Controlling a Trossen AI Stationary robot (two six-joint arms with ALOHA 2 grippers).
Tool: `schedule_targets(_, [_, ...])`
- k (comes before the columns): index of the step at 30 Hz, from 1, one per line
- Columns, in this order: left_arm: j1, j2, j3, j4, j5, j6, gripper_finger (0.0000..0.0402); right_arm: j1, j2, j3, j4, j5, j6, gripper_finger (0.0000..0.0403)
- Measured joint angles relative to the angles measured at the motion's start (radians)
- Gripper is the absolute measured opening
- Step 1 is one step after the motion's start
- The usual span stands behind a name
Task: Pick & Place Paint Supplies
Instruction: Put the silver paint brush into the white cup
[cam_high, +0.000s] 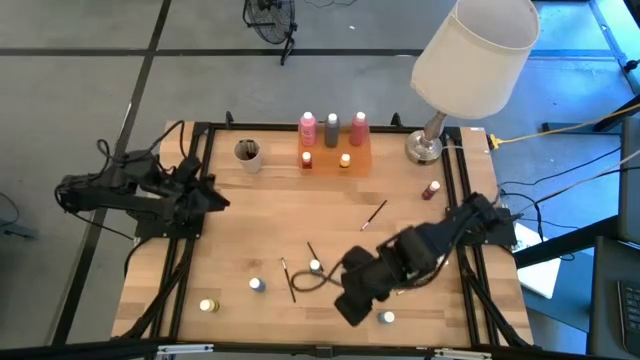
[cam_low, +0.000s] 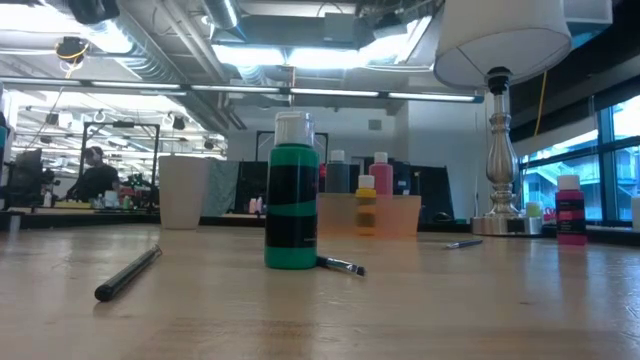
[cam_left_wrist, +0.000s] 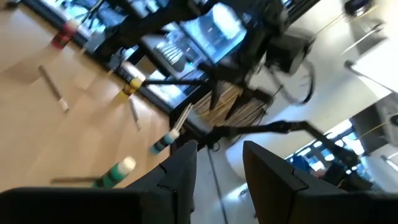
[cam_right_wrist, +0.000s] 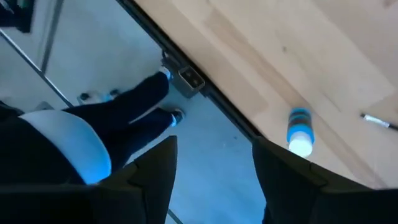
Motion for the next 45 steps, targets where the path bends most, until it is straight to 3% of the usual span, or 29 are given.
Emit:
schedule_targets(6, [0.0,0.001,-0.046,0.093,-0.033,-0.018,0.0127,0.024,0.018,-0.007,-0.012,0.082,0.004,0.0213])
schedule_targets(8, [0.0,0.0,-0.054,0.103,-0.056,-0.018,0.0127,0.021,0.021,-0.008,-0.023,0.099,-0.065,0.0213])
schedule_targets(14, [0.0,0.007,-0.056,0.111,-0.086,-0.027,0.0127,0.005,0.029,-0.009,-0.014,0.134,-0.513,0.0213])
schedule_targets(19, [0.0,0.004,-0.056,0.154,-0.005,-0.07,0.0127,-0.029,0.029,-0.009,-0.003,0.303,-0.951,0.0213])
schedule_targets(24, [0.0,0.001,-0.055,0.244,0.127,-0.065,0.0127,-0.105,0.029,-0.009,-0.004,0.48,-1.153,0.0213])
schedule_targets(27, [0.0,-0.002,-0.055,0.265,0.142,-0.044,0.0127,-0.157,0.029,-0.009,-0.005,0.51,-1.205,0.0213])
schedule_targets(35, [0.0,0.009,-0.055,0.319,-0.135,0.021,0.0127,-0.251,0.029,-0.011,-0.129,0.477,-1.254,0.0213])
schedule_targets(39, [-0.018,0.028,-0.055,0.391,-0.269,0.034,0.0127,-0.27,0.029,-0.015,-0.122,0.39,-1.261,0.0213])
schedule_targets(42, [-0.059,0.089,-0.055,0.525,-0.332,0.065,0.0127,-0.266,0.027,-0.043,-0.125,0.309,-1.334,0.0213])
schedule_targets(45, [-0.119,0.19,-0.055,0.678,-0.398,0.135,0.0127,-0.249,0.016,-0.115,-0.129,0.304,-1.487,0.0213])
